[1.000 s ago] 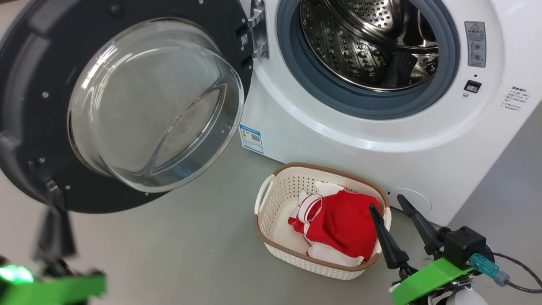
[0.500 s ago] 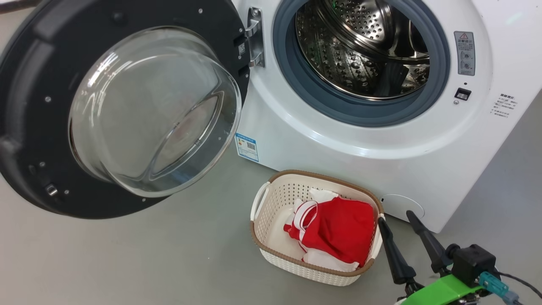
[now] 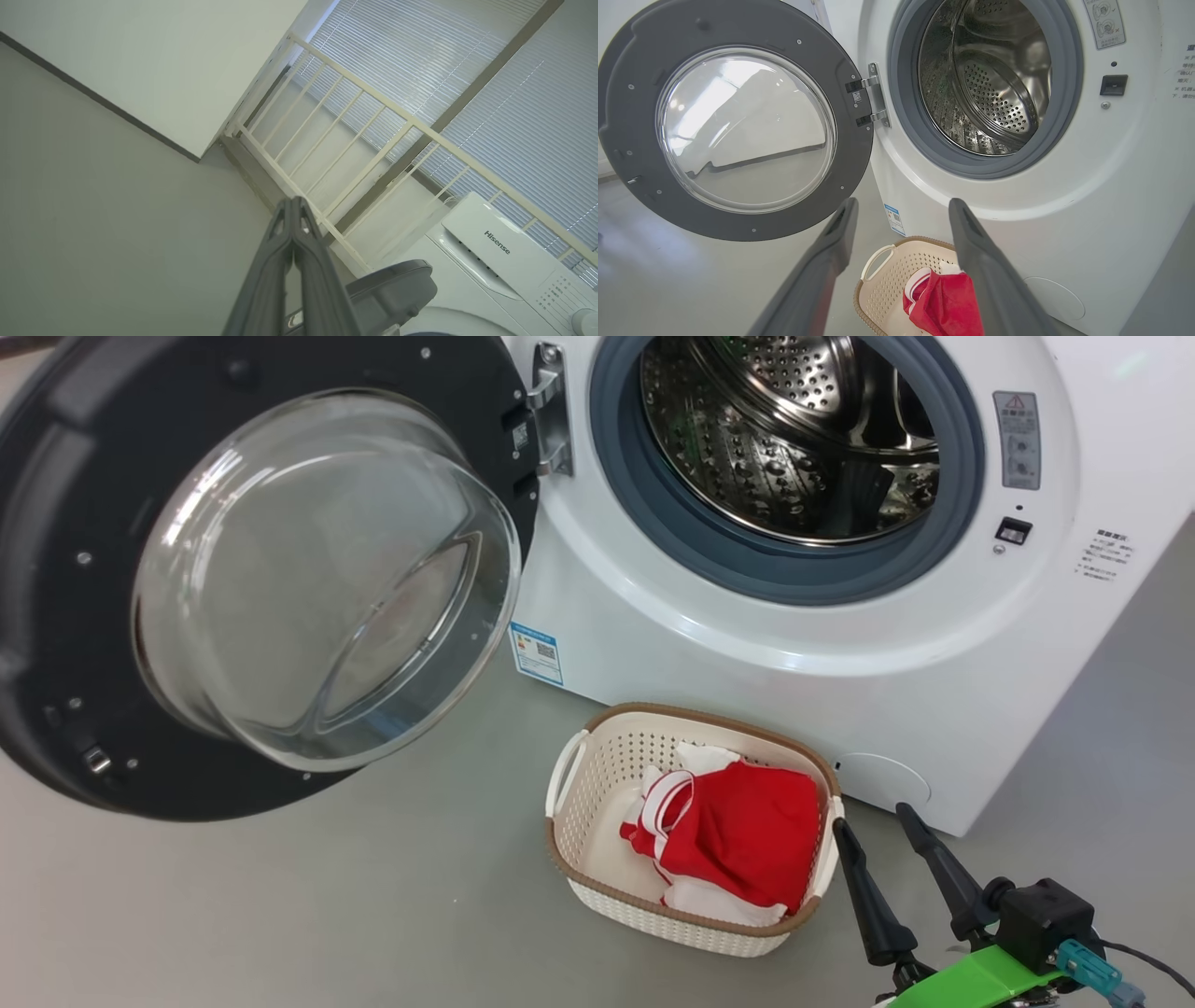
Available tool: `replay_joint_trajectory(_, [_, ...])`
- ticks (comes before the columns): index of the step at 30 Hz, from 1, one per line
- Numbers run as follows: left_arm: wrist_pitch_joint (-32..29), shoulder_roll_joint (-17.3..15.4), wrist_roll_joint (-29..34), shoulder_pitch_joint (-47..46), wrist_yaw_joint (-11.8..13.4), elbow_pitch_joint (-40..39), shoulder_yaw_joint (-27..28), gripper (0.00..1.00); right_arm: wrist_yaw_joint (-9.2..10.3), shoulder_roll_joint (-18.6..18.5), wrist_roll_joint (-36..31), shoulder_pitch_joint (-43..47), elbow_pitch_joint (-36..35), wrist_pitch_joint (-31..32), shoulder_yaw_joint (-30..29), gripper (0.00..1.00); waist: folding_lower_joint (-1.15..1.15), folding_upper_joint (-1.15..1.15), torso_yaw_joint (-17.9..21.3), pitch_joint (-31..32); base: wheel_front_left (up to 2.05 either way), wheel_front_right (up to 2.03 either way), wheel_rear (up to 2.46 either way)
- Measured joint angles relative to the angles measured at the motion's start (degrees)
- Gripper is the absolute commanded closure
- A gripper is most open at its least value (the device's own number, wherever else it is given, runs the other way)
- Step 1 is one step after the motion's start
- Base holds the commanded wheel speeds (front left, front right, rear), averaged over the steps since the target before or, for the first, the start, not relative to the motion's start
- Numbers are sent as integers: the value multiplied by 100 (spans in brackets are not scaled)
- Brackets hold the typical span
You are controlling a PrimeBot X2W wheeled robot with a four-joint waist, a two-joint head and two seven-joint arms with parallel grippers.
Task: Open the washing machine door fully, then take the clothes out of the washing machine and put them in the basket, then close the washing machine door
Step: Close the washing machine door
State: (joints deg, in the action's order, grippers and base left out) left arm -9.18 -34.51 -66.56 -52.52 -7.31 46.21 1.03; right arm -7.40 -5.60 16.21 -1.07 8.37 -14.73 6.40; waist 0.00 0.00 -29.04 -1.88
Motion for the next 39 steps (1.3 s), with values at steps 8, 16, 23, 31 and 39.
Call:
replay_joint_trajectory(8, [-1314,-339,-356,-611,0,1282,-196,100,0,-5,-67,-5,-7,0,8,0,0,0,151,-175,0,0,0])
replay_joint_trajectory(16, [-2318,-495,-662,-781,0,1572,-291,100,0,-13,-190,-41,-9,0,16,0,0,0,320,-448,0,0,0])
replay_joint_trajectory(23, [-3019,-714,-823,-759,0,1490,-494,100,0,-32,-246,-319,-24,0,31,0,0,0,488,-686,0,0,0])
replay_joint_trajectory(31, [-3440,-827,-977,-619,0,1349,-641,100,0,-47,-253,-366,-24,0,33,0,0,0,600,-782,0,0,0])
replay_joint_trajectory(39, [-3664,-878,-1179,-371,0,964,-772,100,0,-114,-253,-367,-18,0,34,0,0,0,574,-744,0,0,0])
